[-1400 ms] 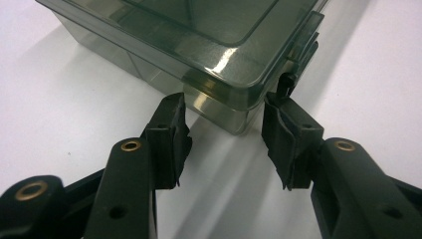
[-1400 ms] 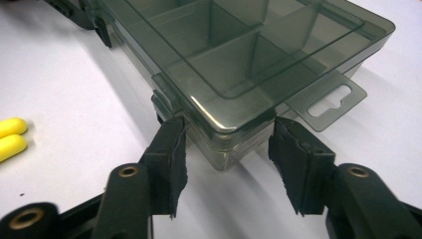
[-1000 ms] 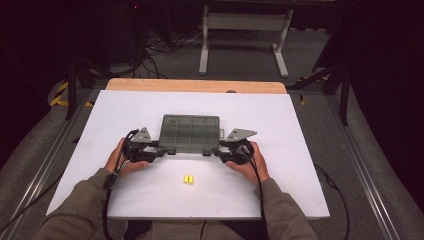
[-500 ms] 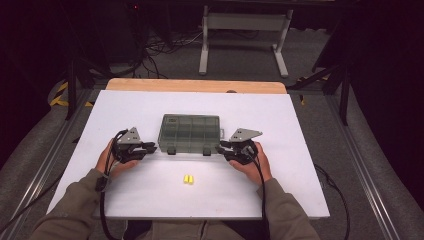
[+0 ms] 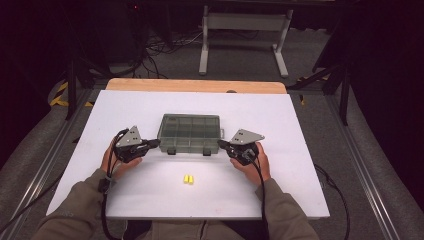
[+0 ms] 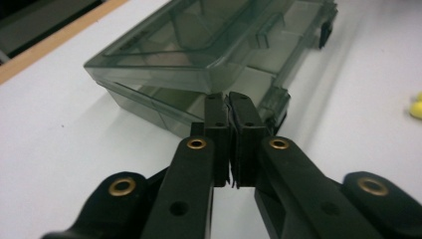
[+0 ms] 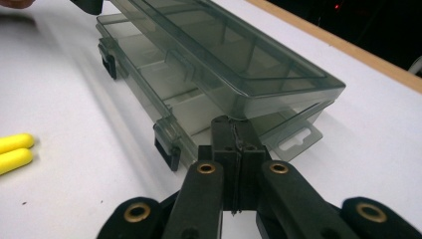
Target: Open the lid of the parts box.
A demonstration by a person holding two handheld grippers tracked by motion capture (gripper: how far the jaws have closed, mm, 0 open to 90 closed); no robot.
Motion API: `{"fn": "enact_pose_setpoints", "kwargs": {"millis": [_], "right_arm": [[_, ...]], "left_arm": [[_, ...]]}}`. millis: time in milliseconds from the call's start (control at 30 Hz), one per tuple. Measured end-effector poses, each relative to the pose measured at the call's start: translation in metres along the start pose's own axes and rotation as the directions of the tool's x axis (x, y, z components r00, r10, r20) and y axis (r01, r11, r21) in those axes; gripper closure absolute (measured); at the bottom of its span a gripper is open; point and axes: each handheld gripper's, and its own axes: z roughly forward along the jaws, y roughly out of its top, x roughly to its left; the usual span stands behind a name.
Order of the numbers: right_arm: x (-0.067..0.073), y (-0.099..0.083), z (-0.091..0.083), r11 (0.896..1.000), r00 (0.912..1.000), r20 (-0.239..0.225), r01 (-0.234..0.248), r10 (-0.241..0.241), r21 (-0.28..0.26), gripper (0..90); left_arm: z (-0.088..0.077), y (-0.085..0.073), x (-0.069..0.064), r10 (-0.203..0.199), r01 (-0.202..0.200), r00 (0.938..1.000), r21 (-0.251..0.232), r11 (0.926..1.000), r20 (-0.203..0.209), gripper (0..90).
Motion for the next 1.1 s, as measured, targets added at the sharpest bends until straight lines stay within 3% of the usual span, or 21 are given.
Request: {"fn": "enact_pose_setpoints", "kwargs": {"millis": [300, 367, 400, 500, 733, 800, 933, 1100], "right_arm": [[-0.001, 0.001, 0.004, 0.999, 0.9964, 0.084, 0.011, -0.009, -0.03, 83.7], [-0.001, 0.002, 0.004, 0.999, 0.9931, 0.116, 0.024, -0.02, -0.036, 78.2], [-0.002, 0.002, 0.004, 0.999, 0.9901, 0.139, 0.027, -0.021, -0.044, 75.7], [-0.003, 0.003, 0.003, 0.997, 0.9856, 0.168, 0.031, -0.019, -0.066, 74.3], [0.001, 0.011, 0.008, 0.992, 0.9765, 0.194, 0.108, -0.094, -0.063, 67.8], [0.002, 0.014, 0.008, 0.989, 0.9704, 0.209, 0.136, -0.121, -0.062, 67.1], [-0.002, 0.019, 0.007, 0.986, 0.9643, 0.233, 0.147, -0.126, -0.079, 62.5], [-0.007, 0.03, 0.005, 0.981, 0.9585, 0.246, 0.171, -0.144, -0.09, 64.0]], "left_arm": [[0.003, 0.002, 0.004, -0.011, 0.009, 0.9969, -0.023, 0.9997, -0.078, 74.8], [0.004, 0.003, 0.004, -0.015, 0.012, 0.9954, -0.024, 0.9996, -0.094, 65.9], [0.005, 0.005, 0.004, -0.014, 0.011, 0.9903, -0.019, 0.9998, -0.138, 60.4], [0.005, 0.008, 0.005, -0.015, 0.01, 0.9835, -0.029, 0.9995, -0.18, 55.3], [0.009, 0.017, 0.005, 0.018, -0.026, 0.978, -0.034, 0.9991, -0.208, 49.2], [0.009, 0.02, 0.007, 0.029, -0.038, 0.9754, -0.037, 0.9986, -0.219, 48.5], [0.008, 0.028, 0.012, 0.04, -0.052, 0.9732, -0.048, 0.9975, -0.227, 48.3], [0.005, 0.039, 0.017, 0.068, -0.084, 0.9688, -0.057, 0.9948, -0.238, 49.9]]}}
